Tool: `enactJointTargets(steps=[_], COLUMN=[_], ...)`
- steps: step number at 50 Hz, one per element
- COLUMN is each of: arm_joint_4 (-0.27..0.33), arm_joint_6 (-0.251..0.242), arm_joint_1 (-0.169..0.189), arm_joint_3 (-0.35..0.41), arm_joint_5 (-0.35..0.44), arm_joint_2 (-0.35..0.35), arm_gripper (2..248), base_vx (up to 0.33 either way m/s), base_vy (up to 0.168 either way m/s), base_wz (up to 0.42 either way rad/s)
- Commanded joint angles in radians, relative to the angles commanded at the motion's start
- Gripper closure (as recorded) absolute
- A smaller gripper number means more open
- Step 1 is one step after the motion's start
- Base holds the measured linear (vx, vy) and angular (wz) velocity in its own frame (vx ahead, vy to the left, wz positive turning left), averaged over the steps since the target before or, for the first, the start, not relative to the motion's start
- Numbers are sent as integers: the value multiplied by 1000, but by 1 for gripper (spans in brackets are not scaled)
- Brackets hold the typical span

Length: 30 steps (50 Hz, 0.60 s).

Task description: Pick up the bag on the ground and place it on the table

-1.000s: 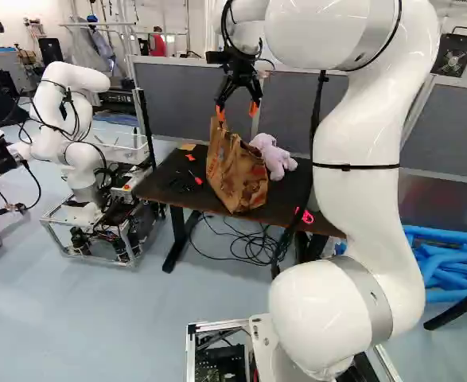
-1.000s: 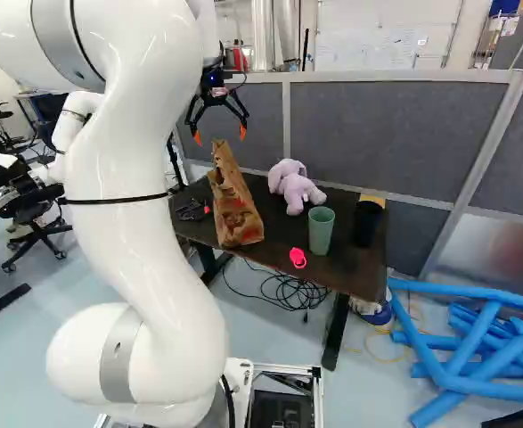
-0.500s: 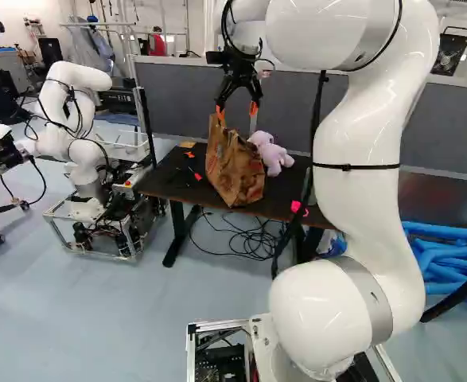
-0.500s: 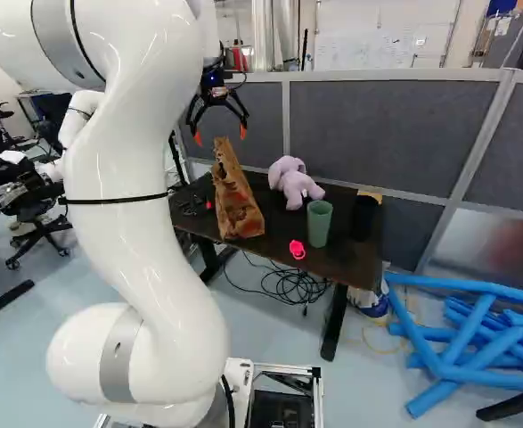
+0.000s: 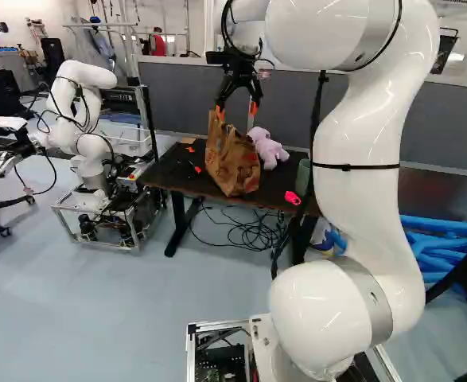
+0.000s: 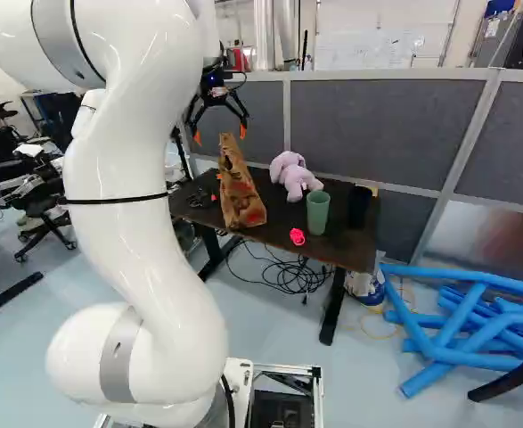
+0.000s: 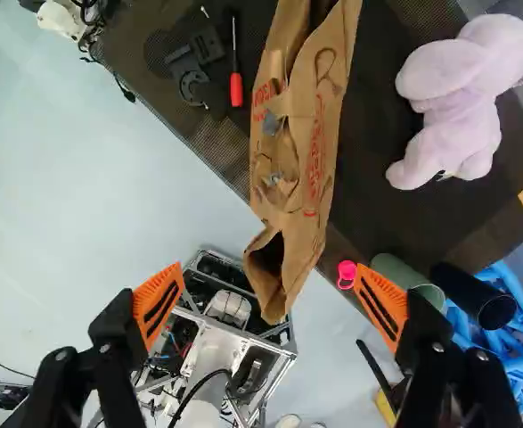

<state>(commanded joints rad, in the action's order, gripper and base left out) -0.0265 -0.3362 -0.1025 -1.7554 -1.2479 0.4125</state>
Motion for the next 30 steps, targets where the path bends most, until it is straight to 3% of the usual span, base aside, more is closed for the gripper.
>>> enactJointTargets(steps=[30], arm_joint_4=[0], arm_joint_6=[0], arm_joint_1=[0], arm_joint_3=[0], arm_joint_5=[0], arm_joint_2=[0], arm_gripper=[3], base_vx=[-163], base_vy=[-11], base_wz=[-29])
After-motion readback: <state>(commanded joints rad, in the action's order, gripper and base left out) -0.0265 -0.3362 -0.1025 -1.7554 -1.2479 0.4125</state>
